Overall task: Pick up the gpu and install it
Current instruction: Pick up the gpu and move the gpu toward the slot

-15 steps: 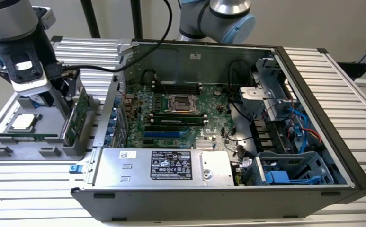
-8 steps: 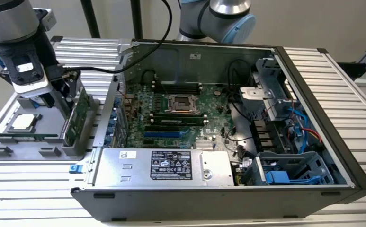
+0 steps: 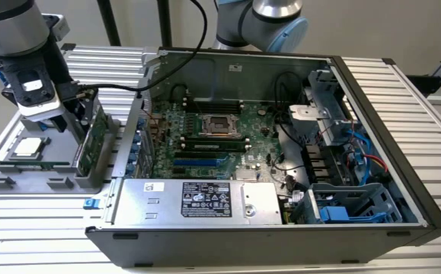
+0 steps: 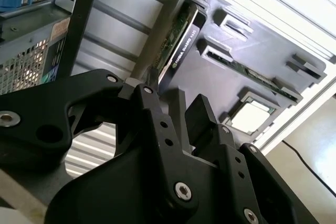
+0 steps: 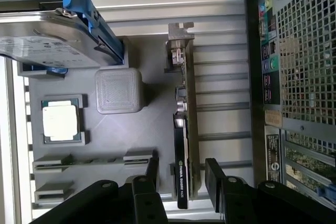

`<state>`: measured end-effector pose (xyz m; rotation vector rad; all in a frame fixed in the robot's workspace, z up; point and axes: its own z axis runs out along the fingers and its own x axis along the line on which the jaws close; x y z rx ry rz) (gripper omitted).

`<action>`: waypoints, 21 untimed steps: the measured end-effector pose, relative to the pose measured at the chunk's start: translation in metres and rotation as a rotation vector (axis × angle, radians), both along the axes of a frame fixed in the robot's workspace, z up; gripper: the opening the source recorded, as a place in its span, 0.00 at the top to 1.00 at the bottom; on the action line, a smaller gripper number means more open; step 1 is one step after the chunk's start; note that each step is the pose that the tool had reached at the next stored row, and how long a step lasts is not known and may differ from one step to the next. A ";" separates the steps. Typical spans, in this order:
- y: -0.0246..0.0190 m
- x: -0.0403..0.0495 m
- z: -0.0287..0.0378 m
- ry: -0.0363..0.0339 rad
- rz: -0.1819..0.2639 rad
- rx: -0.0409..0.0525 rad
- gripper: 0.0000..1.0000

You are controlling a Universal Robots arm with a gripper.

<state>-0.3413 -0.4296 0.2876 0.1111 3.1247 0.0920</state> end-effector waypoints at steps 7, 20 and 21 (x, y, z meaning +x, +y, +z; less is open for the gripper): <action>0.0000 0.0000 -0.0044 0.0000 0.000 0.0000 0.00; 0.0000 0.0000 -0.0125 0.0000 0.000 0.0000 0.00; 0.0000 0.0000 -0.0132 0.0000 0.000 0.0000 0.00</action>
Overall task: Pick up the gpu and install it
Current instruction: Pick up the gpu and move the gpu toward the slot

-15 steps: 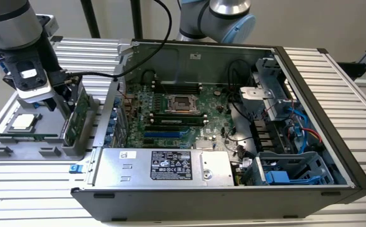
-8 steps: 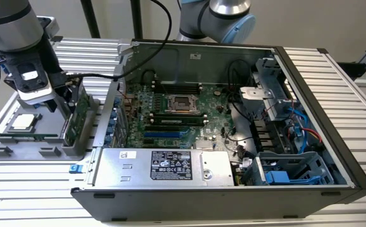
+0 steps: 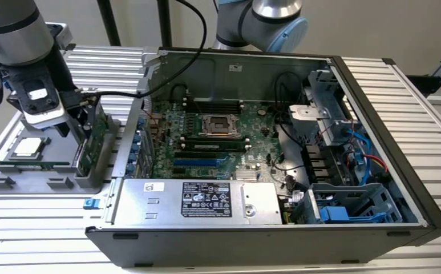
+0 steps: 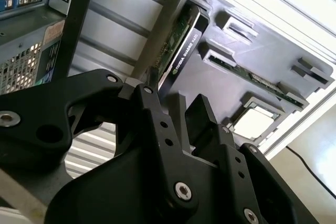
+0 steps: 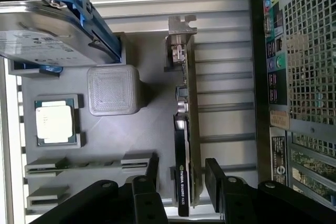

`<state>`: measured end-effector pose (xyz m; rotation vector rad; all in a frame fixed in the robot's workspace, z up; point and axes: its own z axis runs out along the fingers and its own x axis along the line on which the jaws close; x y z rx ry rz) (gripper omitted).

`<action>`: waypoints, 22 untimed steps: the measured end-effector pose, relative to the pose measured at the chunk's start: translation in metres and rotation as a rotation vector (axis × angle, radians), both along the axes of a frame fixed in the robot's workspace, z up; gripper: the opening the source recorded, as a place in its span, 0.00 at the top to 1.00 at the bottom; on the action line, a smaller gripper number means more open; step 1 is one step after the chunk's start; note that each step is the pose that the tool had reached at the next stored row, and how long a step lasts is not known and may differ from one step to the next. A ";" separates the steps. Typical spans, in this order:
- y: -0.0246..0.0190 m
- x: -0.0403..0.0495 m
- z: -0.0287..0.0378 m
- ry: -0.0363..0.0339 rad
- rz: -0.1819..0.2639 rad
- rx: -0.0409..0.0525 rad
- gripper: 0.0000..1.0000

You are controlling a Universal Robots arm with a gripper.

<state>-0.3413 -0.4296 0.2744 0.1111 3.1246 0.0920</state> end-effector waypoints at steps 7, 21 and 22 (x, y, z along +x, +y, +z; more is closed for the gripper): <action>0.0000 0.0000 -0.0041 0.0000 0.000 0.0000 0.00; 0.0000 0.0000 -0.0116 0.0000 0.000 0.0000 0.00; 0.0000 0.0000 -0.0121 0.0000 0.000 0.0000 0.00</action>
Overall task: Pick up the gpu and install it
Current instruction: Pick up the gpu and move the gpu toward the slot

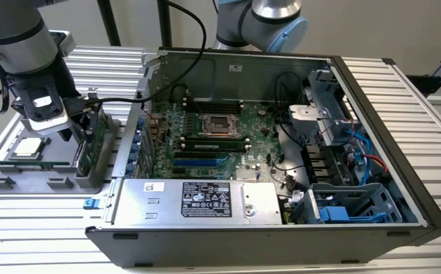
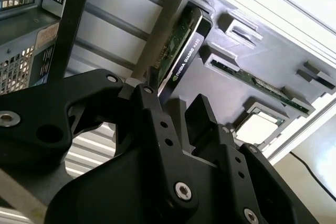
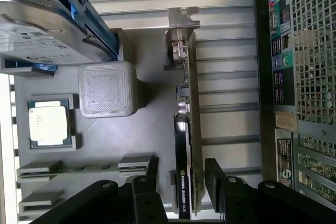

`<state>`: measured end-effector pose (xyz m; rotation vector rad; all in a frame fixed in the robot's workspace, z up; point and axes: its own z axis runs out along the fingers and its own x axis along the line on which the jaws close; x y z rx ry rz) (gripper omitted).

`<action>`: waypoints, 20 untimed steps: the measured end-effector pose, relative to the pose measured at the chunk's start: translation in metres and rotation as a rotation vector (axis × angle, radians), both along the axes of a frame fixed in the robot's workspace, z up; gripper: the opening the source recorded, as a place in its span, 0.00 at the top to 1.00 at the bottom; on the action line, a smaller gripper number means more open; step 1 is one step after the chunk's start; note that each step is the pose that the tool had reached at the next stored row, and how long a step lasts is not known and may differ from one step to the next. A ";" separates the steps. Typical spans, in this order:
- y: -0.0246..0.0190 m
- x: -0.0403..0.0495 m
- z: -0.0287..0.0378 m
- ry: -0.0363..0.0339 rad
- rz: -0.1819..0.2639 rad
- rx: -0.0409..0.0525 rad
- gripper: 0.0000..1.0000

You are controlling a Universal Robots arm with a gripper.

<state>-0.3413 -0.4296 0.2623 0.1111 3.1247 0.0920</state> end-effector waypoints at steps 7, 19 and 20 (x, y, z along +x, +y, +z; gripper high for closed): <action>0.0000 0.0000 -0.0035 0.0000 0.000 0.0000 0.00; 0.0000 0.0000 -0.0099 0.0000 0.000 0.0000 0.00; 0.0000 0.0000 -0.0106 -0.0001 0.000 0.0001 0.00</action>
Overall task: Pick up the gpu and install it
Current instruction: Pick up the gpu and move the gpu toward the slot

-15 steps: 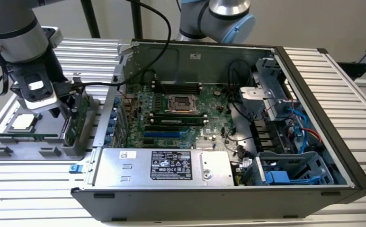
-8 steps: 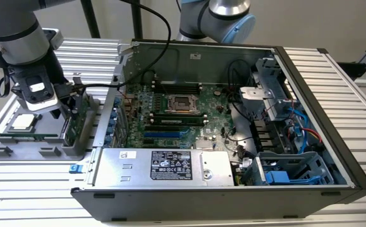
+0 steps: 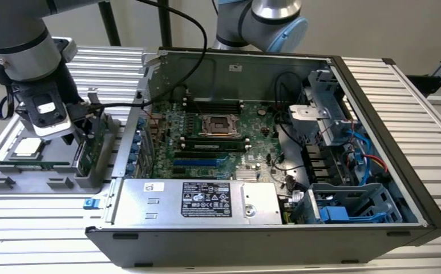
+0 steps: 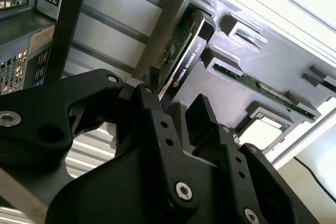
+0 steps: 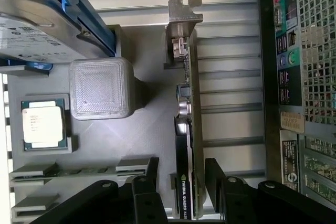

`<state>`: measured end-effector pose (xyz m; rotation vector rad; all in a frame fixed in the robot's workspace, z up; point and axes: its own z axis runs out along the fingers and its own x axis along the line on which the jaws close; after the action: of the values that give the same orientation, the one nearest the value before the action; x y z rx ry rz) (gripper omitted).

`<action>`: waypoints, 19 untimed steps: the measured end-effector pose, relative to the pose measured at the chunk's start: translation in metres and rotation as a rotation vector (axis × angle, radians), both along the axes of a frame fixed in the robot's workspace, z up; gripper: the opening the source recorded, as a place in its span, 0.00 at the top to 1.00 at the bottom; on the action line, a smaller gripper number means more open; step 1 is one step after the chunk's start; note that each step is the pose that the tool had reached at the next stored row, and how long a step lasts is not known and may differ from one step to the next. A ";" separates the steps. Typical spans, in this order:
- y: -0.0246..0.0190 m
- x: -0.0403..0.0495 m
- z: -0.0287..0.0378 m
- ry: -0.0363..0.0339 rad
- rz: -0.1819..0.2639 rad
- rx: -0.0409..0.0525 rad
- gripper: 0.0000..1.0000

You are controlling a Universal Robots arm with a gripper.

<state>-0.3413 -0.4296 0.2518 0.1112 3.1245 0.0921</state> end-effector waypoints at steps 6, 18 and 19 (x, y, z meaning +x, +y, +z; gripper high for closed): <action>0.0000 0.0004 -0.0033 0.0000 0.000 0.0000 0.00; 0.0000 0.0006 -0.0124 0.0001 0.000 -0.0001 0.00; 0.0000 0.0006 -0.0131 0.0001 0.000 -0.0001 0.00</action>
<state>-0.3407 -0.4296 0.2387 0.1110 3.1247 0.0920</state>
